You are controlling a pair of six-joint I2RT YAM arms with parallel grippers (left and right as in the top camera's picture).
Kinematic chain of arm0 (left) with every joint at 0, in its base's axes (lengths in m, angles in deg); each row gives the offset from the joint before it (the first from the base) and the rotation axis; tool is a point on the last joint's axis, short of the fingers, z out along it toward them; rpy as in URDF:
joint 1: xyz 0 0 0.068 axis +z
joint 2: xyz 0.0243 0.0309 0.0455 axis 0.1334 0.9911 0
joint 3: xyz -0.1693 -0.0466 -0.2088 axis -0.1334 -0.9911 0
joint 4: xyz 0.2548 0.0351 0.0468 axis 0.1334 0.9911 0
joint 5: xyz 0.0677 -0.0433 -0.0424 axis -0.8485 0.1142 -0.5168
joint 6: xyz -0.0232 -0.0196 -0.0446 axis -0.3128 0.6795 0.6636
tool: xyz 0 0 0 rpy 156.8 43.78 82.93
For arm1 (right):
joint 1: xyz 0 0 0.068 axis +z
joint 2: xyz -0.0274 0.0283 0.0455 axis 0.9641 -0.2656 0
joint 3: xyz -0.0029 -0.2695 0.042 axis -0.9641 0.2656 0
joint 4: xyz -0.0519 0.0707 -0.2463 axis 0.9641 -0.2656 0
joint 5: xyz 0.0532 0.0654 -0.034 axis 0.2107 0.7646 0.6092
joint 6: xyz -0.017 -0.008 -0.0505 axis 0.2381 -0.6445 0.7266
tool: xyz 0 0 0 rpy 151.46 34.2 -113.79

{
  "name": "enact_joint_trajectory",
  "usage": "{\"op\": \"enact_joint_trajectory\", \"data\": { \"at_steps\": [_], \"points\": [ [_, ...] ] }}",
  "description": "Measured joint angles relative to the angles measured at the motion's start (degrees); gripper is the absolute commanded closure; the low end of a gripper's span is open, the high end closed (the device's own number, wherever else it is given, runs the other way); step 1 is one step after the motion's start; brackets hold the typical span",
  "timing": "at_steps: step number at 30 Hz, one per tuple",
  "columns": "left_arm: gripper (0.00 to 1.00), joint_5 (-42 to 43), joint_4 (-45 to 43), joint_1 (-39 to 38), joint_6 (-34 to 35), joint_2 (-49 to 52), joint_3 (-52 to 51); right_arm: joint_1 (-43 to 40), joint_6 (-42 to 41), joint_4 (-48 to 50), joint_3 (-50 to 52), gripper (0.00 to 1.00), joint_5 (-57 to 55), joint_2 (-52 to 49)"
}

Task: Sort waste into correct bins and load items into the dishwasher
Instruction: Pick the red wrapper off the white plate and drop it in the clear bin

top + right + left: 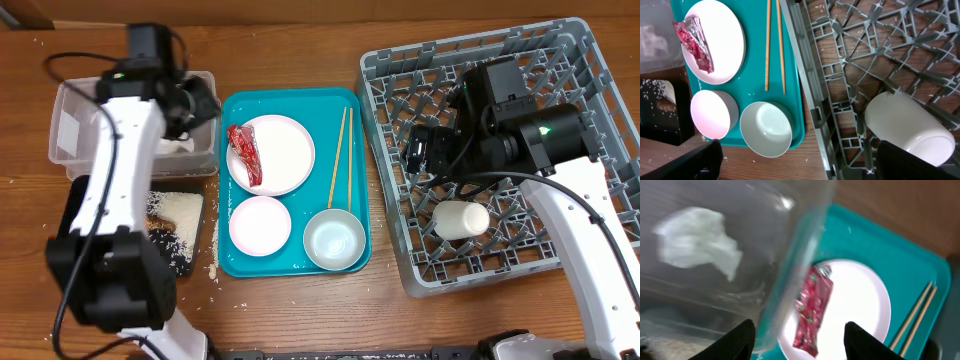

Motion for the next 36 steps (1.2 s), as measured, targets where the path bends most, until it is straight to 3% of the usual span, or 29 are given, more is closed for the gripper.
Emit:
{"op": "enact_joint_trajectory", "data": {
  "at_steps": [3,9,12,13,14,23,28,29,30,31,34,36],
  "points": [
    [0.34,-2.1,0.1,-6.2,-2.4,3.3,0.0,0.0,0.0,0.0,0.0,0.00,0.0,0.0],
    [0.45,-10.6,0.0,-14.6,-3.9,14.4,0.0,0.0,0.0,0.0,0.0,0.00,0.0,0.0],
    [0.67,-12.9,-0.3,-14.3,-2.5,19.1,-0.1,0.0,0.0,0.0,0.0,0.00,0.0,0.0],
    [0.89,-13.0,-0.3,-14.3,-2.0,19.7,-0.1,0.0,0.0,0.0,0.0,0.00,0.0,0.0],
    [0.96,-13.5,-0.4,-14.3,-2.0,19.6,0.0,0.0,0.0,0.0,0.0,0.00,0.0,0.0],
    [0.96,-11.6,14.3,-13.9,-1.0,18.4,9.0,0.0,0.0,0.4,0.0,0.00,-0.2,0.0],
    [0.96,-16.0,15.6,-8.2,1.6,6.3,15.3,0.0,0.0,0.5,0.0,0.00,-0.2,0.0],
    [0.59,-16.9,15.4,-6.0,1.8,4.9,15.8,0.0,0.0,0.5,0.0,0.00,-0.2,0.0],
    [0.33,-17.6,15.2,-3.8,2.0,4.5,16.1,0.0,0.0,0.6,0.0,0.00,-0.2,0.0],
    [0.34,-18.1,15.1,-1.2,2.0,4.8,16.1,0.0,0.0,0.7,0.0,0.00,-0.2,0.0],
    [0.56,-13.3,16.8,4.0,1.8,7.8,16.1,0.0,0.0,0.6,0.0,0.00,-0.2,0.0],
    [0.59,-9.5,19.8,5.6,1.2,8.5,15.9,0.0,0.0,0.5,0.0,0.00,-0.2,-0.1]
  ]
}}
